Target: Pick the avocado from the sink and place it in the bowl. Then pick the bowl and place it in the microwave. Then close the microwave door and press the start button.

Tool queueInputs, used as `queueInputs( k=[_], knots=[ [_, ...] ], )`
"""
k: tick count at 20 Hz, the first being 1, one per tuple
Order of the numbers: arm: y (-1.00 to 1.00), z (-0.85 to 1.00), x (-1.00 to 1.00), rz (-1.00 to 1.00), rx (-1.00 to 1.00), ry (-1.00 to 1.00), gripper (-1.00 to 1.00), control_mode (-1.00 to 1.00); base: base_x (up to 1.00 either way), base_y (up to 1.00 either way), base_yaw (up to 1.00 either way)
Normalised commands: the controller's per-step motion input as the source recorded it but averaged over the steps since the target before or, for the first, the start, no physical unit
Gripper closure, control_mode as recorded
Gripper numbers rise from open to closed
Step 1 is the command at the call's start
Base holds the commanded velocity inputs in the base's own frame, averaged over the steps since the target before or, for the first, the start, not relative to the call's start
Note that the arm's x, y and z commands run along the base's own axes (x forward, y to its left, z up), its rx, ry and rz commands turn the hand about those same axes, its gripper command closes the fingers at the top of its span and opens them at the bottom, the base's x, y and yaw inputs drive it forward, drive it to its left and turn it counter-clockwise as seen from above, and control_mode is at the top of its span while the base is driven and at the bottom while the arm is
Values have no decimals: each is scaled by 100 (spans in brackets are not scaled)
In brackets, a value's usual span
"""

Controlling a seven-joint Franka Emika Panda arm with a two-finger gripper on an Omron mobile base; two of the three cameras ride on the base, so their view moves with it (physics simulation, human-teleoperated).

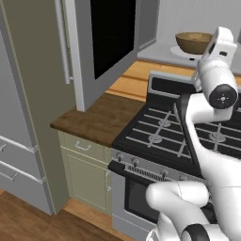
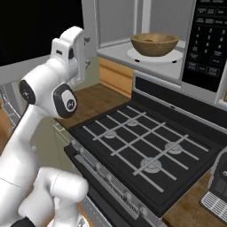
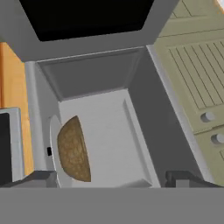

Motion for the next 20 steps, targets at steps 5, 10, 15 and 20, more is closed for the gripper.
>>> queueInputs(
  k=[5,10,15,20],
  knots=[
    [27,-1,-100,0,0,12,-100,-100,0,0,0],
    [49,-9,-100,0,0,0,-100,-100,0,0,0],
    [77,-28,-76,0,0,0,-100,-100,0,0,0],
    [100,-53,-9,-1,0,-1,-100,-100,0,0,0]
  ],
)
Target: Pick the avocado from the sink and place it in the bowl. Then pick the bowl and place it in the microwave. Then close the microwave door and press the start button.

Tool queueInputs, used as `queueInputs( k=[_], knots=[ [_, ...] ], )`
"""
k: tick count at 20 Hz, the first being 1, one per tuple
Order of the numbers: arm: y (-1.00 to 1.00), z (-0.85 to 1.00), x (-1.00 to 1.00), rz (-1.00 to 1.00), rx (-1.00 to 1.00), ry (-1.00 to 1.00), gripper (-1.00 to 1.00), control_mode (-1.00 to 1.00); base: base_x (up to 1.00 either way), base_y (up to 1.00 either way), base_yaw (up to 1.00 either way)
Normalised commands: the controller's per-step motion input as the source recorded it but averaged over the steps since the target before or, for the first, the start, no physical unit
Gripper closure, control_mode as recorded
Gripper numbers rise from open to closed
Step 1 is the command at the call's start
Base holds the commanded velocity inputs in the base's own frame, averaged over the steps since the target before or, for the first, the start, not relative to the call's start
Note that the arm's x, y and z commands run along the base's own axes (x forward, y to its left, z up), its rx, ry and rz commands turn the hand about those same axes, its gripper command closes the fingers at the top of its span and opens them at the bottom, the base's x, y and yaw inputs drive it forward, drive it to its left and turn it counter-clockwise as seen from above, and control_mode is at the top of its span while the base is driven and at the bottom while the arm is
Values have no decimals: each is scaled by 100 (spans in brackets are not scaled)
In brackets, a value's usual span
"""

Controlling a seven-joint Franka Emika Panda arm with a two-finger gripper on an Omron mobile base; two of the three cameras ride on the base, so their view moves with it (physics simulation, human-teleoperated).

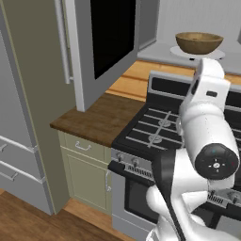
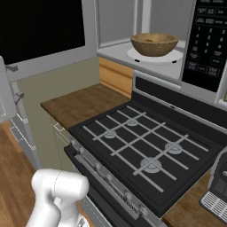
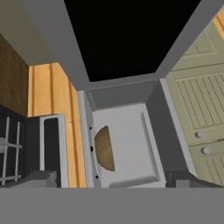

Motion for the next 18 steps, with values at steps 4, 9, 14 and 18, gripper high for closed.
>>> queueInputs(
  k=[4,9,14,18],
  knots=[
    [87,-14,-28,0,0,-1,-100,-100,0,0,0],
    [81,-12,-30,-1,0,0,-100,-100,0,0,0],
    [56,-20,-37,-3,1,0,-100,-100,0,0,0],
    [67,-42,-16,-2,0,-7,-100,-100,0,0,0]
  ],
)
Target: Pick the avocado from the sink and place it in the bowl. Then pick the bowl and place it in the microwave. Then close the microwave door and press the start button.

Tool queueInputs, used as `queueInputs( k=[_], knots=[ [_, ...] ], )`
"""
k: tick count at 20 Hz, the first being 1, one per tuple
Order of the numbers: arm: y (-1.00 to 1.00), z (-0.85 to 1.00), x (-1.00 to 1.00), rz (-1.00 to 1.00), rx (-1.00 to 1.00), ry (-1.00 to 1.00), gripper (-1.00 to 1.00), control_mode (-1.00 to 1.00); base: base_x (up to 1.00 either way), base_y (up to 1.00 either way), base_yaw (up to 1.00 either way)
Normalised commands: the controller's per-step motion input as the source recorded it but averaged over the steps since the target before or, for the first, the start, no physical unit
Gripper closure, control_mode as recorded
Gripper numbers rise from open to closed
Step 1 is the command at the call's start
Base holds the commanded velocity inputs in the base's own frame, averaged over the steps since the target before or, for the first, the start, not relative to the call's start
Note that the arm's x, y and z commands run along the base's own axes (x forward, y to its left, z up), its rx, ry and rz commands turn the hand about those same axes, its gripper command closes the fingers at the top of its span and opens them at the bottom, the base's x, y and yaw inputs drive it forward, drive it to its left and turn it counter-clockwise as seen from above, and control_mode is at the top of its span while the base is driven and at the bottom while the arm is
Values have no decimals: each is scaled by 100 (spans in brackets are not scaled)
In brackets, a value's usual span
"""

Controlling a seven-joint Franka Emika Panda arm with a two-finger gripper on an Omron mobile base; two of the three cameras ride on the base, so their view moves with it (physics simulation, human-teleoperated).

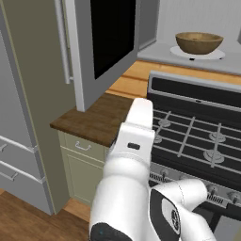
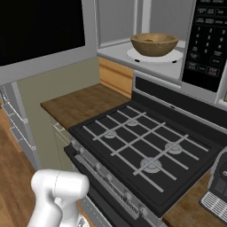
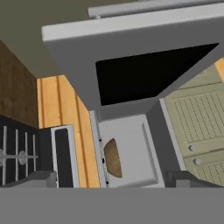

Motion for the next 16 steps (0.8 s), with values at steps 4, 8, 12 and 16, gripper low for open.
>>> queueInputs(
  k=[4,8,12,16],
  knots=[
    [48,-52,-9,-3,-1,-16,-100,-100,0,0,0],
    [62,-53,3,-3,-2,-9,-100,-100,0,0,0],
    [70,-34,39,-4,-2,-4,-100,-100,0,0,0],
    [75,-30,54,-5,-1,0,-100,-100,0,0,0]
  ],
)
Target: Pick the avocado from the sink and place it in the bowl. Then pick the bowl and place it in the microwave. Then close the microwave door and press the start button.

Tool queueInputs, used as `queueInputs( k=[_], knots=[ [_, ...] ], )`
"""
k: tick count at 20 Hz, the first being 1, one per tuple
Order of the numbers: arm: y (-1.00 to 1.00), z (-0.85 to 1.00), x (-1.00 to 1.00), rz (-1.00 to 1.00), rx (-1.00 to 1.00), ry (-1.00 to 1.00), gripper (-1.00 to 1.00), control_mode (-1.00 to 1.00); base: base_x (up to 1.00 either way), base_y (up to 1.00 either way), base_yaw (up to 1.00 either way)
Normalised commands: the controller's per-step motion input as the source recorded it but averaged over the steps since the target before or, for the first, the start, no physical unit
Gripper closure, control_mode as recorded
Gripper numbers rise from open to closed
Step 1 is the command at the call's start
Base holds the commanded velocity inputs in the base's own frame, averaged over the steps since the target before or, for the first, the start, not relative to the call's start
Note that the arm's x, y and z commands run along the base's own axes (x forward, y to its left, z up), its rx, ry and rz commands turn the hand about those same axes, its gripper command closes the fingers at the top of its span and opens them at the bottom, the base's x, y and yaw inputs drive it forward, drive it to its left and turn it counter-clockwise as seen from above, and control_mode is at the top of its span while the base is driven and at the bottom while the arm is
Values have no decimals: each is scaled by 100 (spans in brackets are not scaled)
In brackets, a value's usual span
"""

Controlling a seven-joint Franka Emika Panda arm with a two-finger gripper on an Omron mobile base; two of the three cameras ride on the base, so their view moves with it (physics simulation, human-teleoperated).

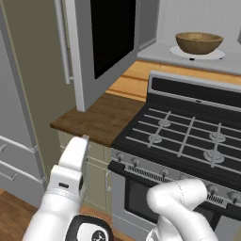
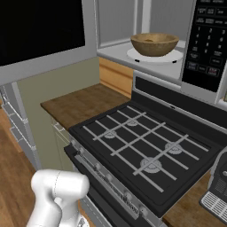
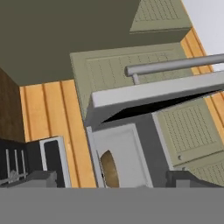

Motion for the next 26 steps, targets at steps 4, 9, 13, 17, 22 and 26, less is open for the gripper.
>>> queueInputs(
  k=[4,9,13,17,22,26],
  knots=[
    [63,-33,62,-5,0,-1,-100,-100,0,0,0],
    [39,-20,72,-2,0,0,-100,-100,0,0,0],
    [18,-6,72,0,0,0,-100,-100,0,0,0],
    [4,0,43,-1,0,-1,-100,-100,0,0,0],
    [0,0,27,-7,0,-8,-100,-100,0,0,0],
    [-1,0,46,-7,0,-4,-100,-100,0,0,0]
  ],
)
